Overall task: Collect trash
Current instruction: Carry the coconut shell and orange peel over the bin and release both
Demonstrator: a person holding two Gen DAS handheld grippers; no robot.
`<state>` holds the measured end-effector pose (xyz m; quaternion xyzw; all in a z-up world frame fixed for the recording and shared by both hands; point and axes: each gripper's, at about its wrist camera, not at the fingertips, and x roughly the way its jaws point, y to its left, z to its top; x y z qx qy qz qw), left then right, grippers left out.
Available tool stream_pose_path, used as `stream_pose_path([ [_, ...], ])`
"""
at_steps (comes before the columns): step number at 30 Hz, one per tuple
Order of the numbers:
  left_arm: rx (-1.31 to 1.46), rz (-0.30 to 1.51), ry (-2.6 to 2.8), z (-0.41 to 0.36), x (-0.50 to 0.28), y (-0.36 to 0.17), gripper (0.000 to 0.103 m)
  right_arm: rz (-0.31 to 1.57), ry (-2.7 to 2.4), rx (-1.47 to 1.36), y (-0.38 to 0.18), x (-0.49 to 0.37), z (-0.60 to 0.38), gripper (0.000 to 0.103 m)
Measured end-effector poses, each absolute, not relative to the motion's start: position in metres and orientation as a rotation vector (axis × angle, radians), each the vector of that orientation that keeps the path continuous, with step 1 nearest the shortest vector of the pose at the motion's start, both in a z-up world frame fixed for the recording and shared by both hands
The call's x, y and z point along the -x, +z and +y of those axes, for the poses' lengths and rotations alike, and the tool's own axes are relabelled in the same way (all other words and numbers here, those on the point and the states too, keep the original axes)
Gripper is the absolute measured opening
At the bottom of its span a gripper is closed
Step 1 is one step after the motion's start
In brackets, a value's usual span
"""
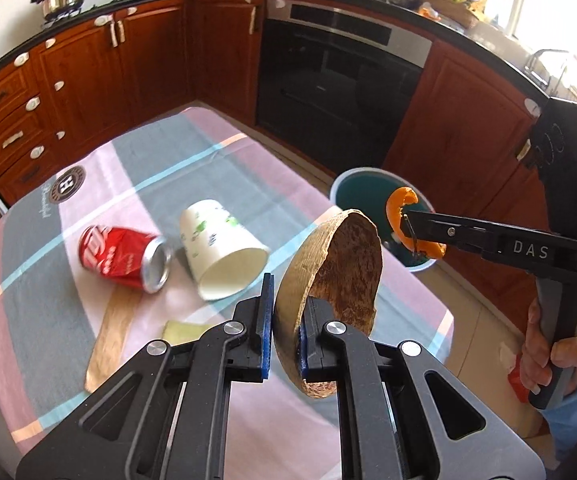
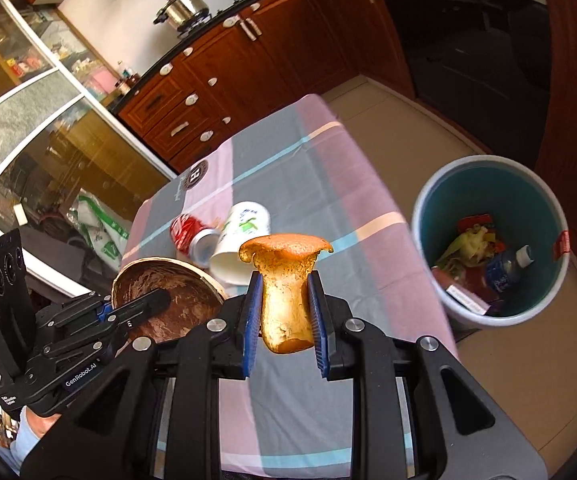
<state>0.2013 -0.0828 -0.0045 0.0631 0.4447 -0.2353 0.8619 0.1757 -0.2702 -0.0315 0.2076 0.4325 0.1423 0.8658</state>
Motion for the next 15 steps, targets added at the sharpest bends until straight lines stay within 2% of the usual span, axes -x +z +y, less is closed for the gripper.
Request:
stream_pose_path([
  [8,-0.197,0.966,-0.593,-0.195,-0.251,-0.021,0.010,0.895,0.108,-0.535,-0.058,-0.191,-0.386,0.022],
  [15,-0.282,1.049,-0.616,-0.269,-0.287,-0.071,0.010,0.996,-0.022,-0.593,-0.116,-0.209,-0.448,0.022],
])
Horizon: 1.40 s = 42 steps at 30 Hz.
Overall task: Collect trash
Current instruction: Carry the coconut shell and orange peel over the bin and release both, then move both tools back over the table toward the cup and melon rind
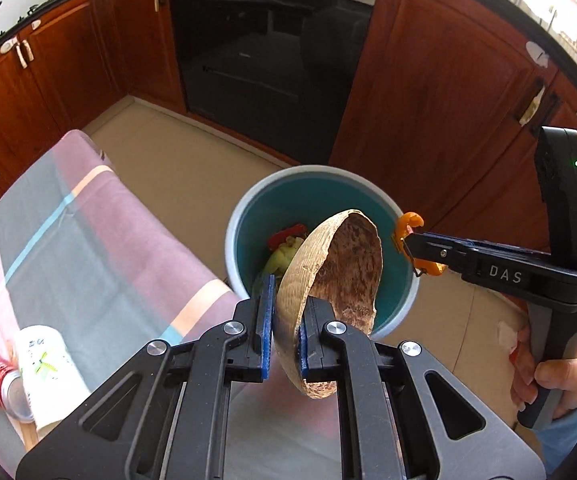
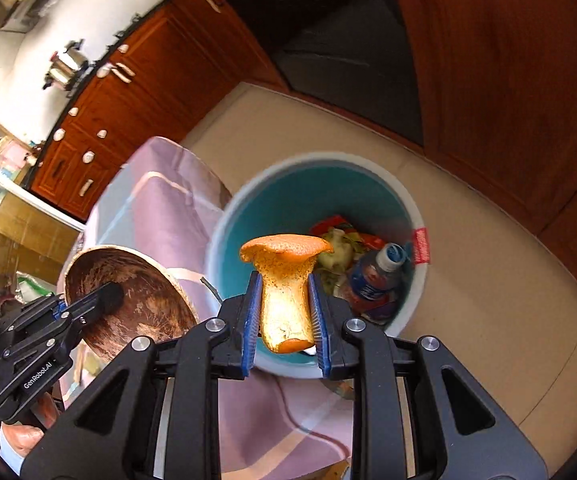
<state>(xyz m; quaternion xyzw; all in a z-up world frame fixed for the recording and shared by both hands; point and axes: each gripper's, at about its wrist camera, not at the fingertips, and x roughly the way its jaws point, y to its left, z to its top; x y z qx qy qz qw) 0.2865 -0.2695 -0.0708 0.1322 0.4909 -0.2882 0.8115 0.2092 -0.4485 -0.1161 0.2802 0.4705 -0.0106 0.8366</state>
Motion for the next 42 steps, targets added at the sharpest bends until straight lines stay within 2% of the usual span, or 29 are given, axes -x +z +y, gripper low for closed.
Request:
stream_pose_path([
  [7,-0.332,1.127,-0.616,-0.299,-0.309,-0.116,0.011,1.104,-0.036,-0.625,-0.169,-0.230,-0.454,0.023],
  [13,-0.323,1.182,-0.624,-0.303,-0.316,-0.135,0.014,1.139,-0.034,-0.644,-0.187,-0.238,-0.453,0.032],
  [14,-0.314,1.182,-0.629,-0.301,-0.318,-0.135,0.020,1.136,-0.032,-0.653,-0.187,-0.238,-0.453,0.046],
  [15,-0.307,1.175,-0.629,-0.296,-0.315,-0.133,0.037,1.131,-0.031,-0.661,-0.186,-0.237,-0.451,0.059],
  [17,-0.291,1.140,-0.624,-0.293,-0.309,-0.125,0.057,1.117,-0.035,-0.665,-0.182,-0.235,-0.450,0.069],
  [20,-0.266,1.116,-0.624,-0.284,-0.302,-0.112,0.062,1.101,-0.051,-0.651,-0.173,-0.232,-0.448,0.079],
  [22,-0.243,1.108,-0.624,-0.276,-0.298,-0.103,0.068,1.093,-0.054,-0.653,-0.166,-0.231,-0.447,0.081],
  [23,-0.233,1.104,-0.621,-0.272,-0.296,-0.098,0.070,1.094,-0.057,-0.658,-0.163,-0.229,-0.446,0.086],
  [30,-0.169,1.063,-0.616,-0.241,-0.267,-0.064,0.090,1.063,-0.057,-0.663,-0.135,-0.212,-0.430,0.087],
  [33,-0.153,1.030,-0.605,-0.226,-0.253,-0.051,0.094,1.048,-0.046,-0.652,-0.121,-0.204,-0.419,0.090],
  [42,-0.127,0.999,-0.507,-0.143,-0.215,-0.035,0.097,1.052,0.035,-0.596,-0.098,-0.187,-0.363,0.091],
])
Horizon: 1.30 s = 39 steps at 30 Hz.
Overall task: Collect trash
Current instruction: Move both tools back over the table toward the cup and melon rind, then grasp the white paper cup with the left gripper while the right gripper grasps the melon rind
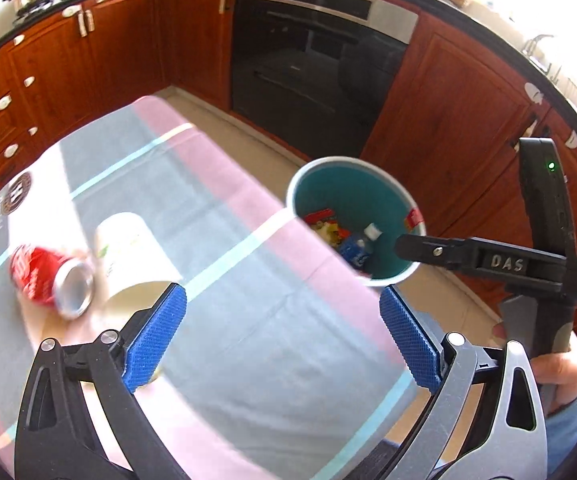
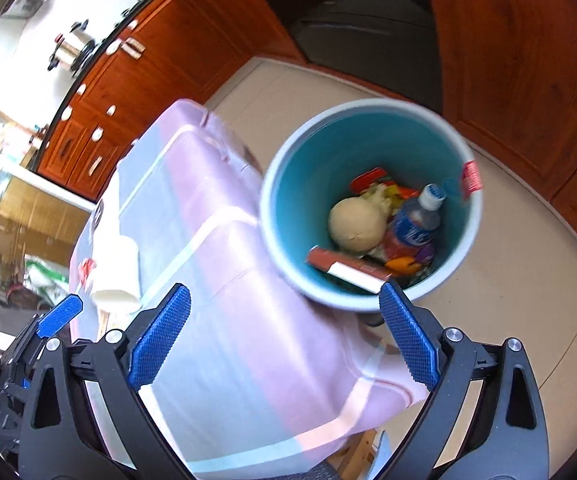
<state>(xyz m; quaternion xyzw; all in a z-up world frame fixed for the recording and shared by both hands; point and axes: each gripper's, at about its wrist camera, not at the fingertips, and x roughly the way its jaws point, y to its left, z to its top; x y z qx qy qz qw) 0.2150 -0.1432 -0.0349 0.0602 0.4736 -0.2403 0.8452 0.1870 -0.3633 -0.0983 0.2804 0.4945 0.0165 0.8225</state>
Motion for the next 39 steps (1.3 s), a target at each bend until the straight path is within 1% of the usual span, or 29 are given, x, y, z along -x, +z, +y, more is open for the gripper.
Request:
stream_pose_path([
  [9,-0.054,1.027,-0.369,-0.034,-0.207,-0.058,0.098,1.114,0.179,-0.512,-0.099,-0.186,-0.283,0.091],
  [13,-0.033,1.016,-0.375,-0.002,-0.208,-0.070,0.097,1.138,0.265,-0.459,-0.101,-0.188,-0.237,0.091],
  [14,-0.035,1.017,-0.378,0.003,-0.209,-0.074,0.096,1.139,0.286,-0.441,-0.101,-0.189,-0.226,0.091],
  [15,-0.034,1.017,-0.386,0.007,-0.210,-0.076,0.089,1.140,0.308,-0.424,-0.101,-0.190,-0.215,0.091],
  [17,-0.046,1.025,-0.401,0.011,-0.212,-0.080,0.079,1.140,0.345,-0.390,-0.102,-0.191,-0.196,0.090],
  [18,-0.057,1.023,-0.405,0.012,-0.213,-0.082,0.073,1.140,0.358,-0.375,-0.102,-0.191,-0.187,0.085],
  [19,-0.074,1.020,-0.409,0.014,-0.213,-0.084,0.069,1.141,0.369,-0.359,-0.102,-0.192,-0.179,0.082],
  [21,-0.103,1.028,-0.428,0.015,-0.216,-0.089,0.050,1.151,0.385,-0.340,-0.104,-0.194,-0.165,0.068],
  [22,-0.117,1.031,-0.435,0.015,-0.216,-0.092,0.048,1.157,0.391,-0.334,-0.105,-0.195,-0.161,0.064],
  [24,-0.146,1.038,-0.447,0.015,-0.218,-0.098,0.035,1.167,0.397,-0.328,-0.109,-0.199,-0.153,0.056],
  [25,-0.152,1.044,-0.452,0.016,-0.219,-0.102,0.033,1.171,0.399,-0.328,-0.111,-0.201,-0.151,0.054],
  [27,-0.149,1.061,-0.466,0.019,-0.218,-0.109,0.027,1.177,0.404,-0.330,-0.114,-0.203,-0.145,0.047],
  [28,-0.153,1.068,-0.467,0.020,-0.218,-0.113,0.027,1.178,0.406,-0.329,-0.115,-0.204,-0.142,0.045],
  [30,-0.157,1.056,-0.470,0.022,-0.215,-0.115,0.024,1.179,0.412,-0.323,-0.118,-0.206,-0.137,0.037],
  [39,-0.127,1.056,-0.498,0.026,-0.216,-0.113,0.024,1.138,0.426,-0.317,-0.130,-0.221,-0.116,0.035],
])
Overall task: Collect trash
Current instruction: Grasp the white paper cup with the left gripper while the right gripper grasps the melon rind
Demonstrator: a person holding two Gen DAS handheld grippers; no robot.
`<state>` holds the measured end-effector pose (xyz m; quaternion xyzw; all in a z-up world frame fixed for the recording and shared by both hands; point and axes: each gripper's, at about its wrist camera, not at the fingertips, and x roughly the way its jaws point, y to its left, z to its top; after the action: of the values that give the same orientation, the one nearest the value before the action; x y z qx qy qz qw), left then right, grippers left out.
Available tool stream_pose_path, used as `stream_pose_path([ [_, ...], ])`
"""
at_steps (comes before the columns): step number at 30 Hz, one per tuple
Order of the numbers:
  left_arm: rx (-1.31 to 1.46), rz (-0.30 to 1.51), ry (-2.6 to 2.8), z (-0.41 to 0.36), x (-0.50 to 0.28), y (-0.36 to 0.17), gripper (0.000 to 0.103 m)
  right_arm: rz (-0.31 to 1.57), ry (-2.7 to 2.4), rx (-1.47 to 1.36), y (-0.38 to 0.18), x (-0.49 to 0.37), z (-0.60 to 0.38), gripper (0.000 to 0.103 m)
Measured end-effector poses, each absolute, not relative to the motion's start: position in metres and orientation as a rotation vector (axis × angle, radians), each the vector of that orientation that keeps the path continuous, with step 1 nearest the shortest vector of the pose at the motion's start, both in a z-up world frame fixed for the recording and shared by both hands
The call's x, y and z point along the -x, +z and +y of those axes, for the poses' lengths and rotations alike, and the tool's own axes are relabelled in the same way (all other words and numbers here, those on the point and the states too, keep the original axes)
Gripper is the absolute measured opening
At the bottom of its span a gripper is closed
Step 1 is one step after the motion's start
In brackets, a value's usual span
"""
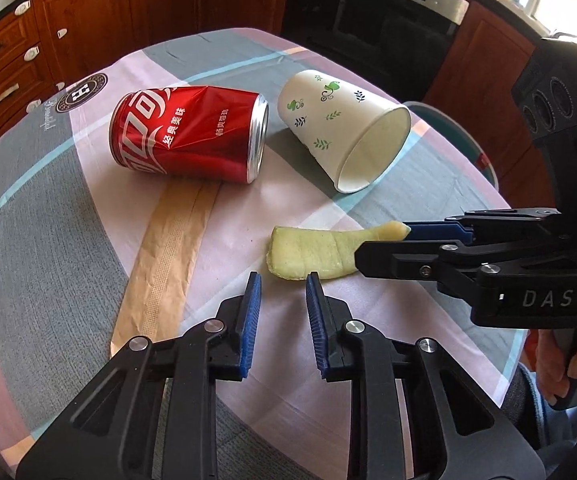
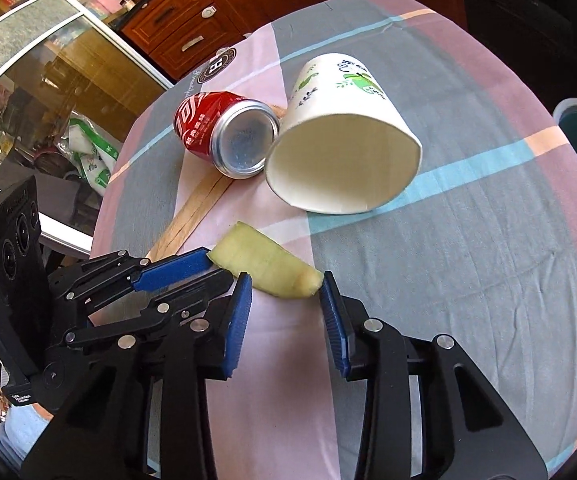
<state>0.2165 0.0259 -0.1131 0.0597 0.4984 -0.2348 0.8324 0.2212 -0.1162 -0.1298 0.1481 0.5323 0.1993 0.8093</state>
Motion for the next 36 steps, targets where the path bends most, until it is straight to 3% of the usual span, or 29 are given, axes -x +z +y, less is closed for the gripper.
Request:
stream_pose_path([
  [2,-0.121,1.060,-0.502,0.027,-0.219,-0.114,0.024,1.116,0.425,-0.306,-0.129,-0.223,-0.112,0.035],
  [5,-0.112,1.072,-0.497,0.027,-0.221,-0.114,0.025,1.118,0.414,-0.277,-0.132,-0.225,-0.106,0.010],
  [13,-0.100,1.064,-0.470,0.015,-0.229,-0.102,0.027,1.081,0.382,-0.317,-0.110,-0.220,-0.142,0.009],
  [18,-0.094,1.022,-0.459,-0.007,-0.237,-0.088,0.042,1.060,0.302,-0.368,-0.103,-0.209,-0.192,0.009],
  [23,-0.103,1.008,-0.416,-0.027,-0.249,-0.084,0.050,1.032,0.238,-0.433,-0.101,-0.200,-0.235,0.009],
  [36,-0.148,1.024,-0.321,-0.069,-0.278,-0.098,0.050,0.972,0.230,-0.515,-0.096,-0.195,-0.277,0.009],
])
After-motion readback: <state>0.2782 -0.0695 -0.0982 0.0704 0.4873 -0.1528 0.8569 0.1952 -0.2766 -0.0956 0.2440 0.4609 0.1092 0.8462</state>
